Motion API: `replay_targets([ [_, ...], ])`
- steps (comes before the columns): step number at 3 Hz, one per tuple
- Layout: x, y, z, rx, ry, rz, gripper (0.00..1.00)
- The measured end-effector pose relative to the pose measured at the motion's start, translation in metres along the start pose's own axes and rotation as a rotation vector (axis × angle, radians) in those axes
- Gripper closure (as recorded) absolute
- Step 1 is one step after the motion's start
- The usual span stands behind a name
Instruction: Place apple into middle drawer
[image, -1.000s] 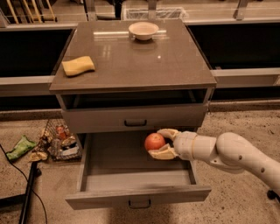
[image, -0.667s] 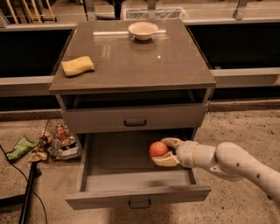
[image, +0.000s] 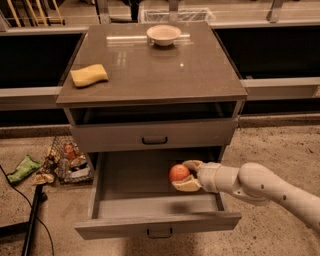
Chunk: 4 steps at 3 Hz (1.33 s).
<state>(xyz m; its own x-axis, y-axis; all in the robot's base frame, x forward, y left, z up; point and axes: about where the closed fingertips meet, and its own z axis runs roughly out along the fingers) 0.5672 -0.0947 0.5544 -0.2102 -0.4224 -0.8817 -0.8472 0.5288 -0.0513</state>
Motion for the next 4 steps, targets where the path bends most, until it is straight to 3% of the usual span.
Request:
replay_targets([
  [3, 0.078, -0.020, 0.072, -0.004, 0.080, 0.034, 1.00],
  [4, 0.095, -0.020, 0.085, -0.002, 0.113, 0.043, 0.84],
])
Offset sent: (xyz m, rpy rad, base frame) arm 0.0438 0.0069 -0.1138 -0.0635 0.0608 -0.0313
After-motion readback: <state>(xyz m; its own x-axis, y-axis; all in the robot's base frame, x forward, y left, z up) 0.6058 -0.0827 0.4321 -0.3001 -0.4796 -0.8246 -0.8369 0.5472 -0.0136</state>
